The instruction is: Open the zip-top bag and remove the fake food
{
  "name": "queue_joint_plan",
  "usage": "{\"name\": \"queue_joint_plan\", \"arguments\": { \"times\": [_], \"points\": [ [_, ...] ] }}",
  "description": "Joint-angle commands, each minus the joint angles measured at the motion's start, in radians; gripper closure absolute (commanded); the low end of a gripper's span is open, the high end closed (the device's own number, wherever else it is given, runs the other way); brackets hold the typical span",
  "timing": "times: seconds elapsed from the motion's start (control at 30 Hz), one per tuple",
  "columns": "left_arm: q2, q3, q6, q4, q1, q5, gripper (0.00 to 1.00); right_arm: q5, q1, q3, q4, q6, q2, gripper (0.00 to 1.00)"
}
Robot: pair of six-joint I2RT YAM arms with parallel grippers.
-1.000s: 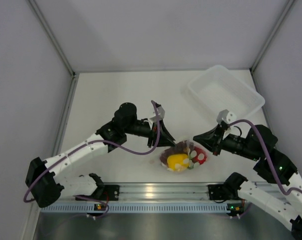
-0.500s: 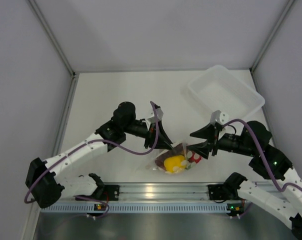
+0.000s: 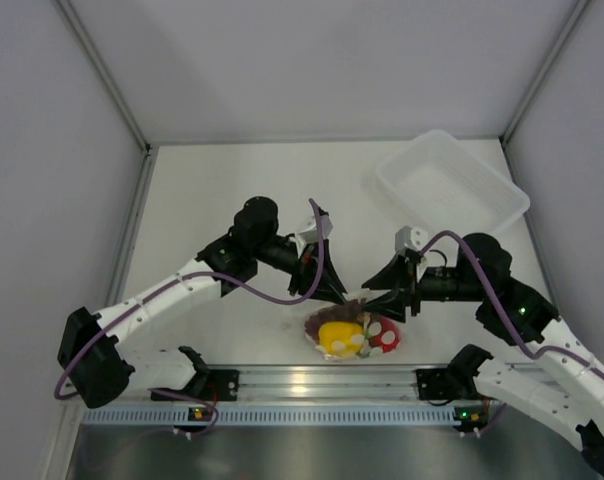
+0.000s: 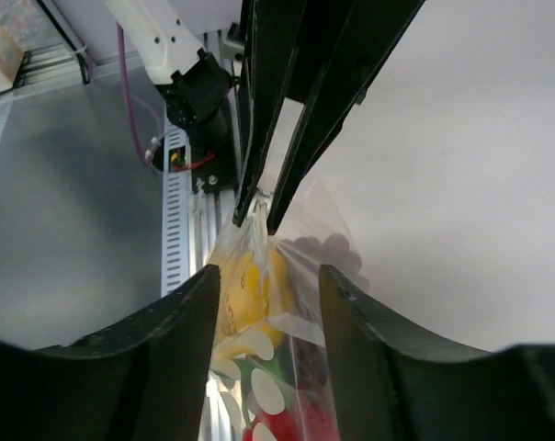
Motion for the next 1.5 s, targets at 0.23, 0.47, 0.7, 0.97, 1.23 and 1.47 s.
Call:
{"name": "queue_joint_plan", "arguments": {
  "times": [0.23,0.47,0.7,0.97,1.23,1.47],
  "points": [
    [-0.027,0.072,-0.011,0.079,-0.004,0.045,1.0,-0.037,0.006,-0.019,0.165,0.076,0.039,1.0],
    [-0.037,0.119,0.09,-0.087,0.016,-0.071,1.0,0.227,0.006,0.021,0.062,0.05,-0.075,1.0],
    [-0.027,0.138,0.175,-0.201,0.021,-0.165,1.0,0.399,0.006,0.096,-0.024,0.077,-0.121,1.0],
    [-0.056,0.063,0.196,-0.205,0.051,-0.238,1.0,0.52,0.006,0.178,-0.087,0.07,-0.164,1.0],
    [-0.1,-0.032,0.192,-0.205,0.094,-0.331,1.0,0.567,0.006,0.234,-0.15,0.045,-0.182,1.0],
    [-0.129,-0.12,0.173,-0.178,0.132,-0.315,1.0,0.592,0.006,0.273,-0.19,0.022,-0.221,1.0]
  ]
}}
